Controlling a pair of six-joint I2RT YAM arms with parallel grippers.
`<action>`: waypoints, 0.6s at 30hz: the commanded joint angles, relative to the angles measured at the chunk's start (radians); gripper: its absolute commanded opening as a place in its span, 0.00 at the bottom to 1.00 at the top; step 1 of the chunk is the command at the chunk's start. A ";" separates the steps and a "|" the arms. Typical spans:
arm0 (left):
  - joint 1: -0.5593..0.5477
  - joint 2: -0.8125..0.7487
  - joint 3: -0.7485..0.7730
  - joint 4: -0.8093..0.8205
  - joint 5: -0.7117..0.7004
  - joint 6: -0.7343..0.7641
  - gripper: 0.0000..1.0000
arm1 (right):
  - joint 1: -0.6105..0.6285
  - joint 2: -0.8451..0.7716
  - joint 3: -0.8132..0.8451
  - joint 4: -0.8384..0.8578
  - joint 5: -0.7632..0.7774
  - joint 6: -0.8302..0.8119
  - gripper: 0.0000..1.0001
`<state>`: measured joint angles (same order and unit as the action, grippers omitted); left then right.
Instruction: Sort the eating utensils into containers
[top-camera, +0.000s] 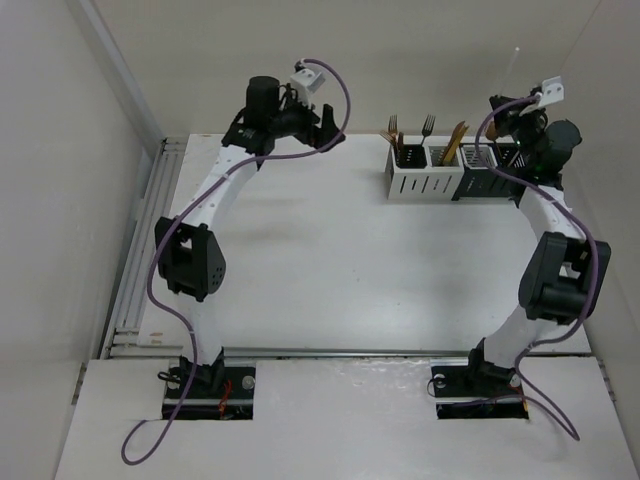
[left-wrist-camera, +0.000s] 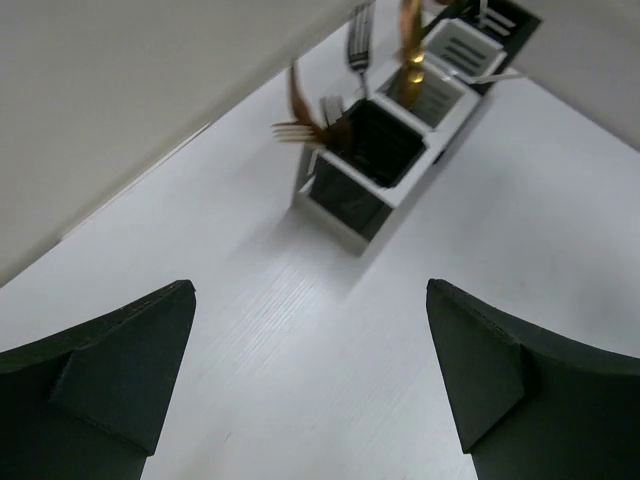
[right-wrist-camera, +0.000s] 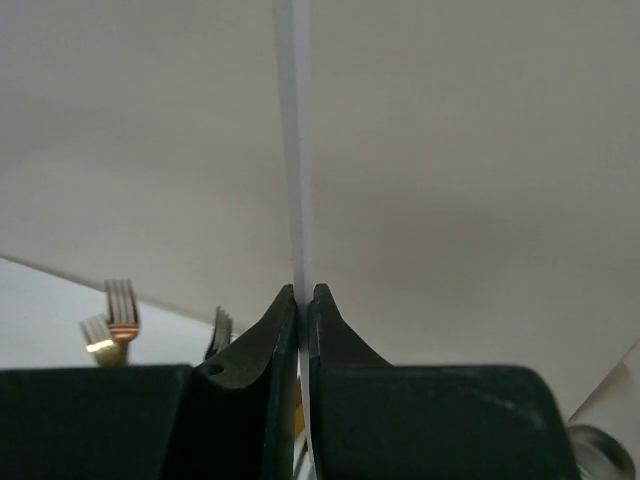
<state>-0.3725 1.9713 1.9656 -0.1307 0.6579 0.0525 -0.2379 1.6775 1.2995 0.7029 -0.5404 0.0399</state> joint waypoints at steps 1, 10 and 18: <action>0.049 -0.089 -0.050 -0.004 -0.044 0.063 1.00 | -0.003 0.109 0.046 0.237 -0.053 -0.020 0.00; 0.103 -0.098 -0.102 0.005 -0.063 0.072 1.00 | -0.023 0.306 0.053 0.477 -0.049 0.026 0.00; 0.153 -0.117 -0.142 0.015 -0.063 0.081 1.00 | -0.023 0.327 -0.019 0.486 -0.049 0.035 0.00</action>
<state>-0.2443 1.9320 1.8339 -0.1520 0.5926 0.1154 -0.2550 2.0220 1.3087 1.0870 -0.5789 0.0643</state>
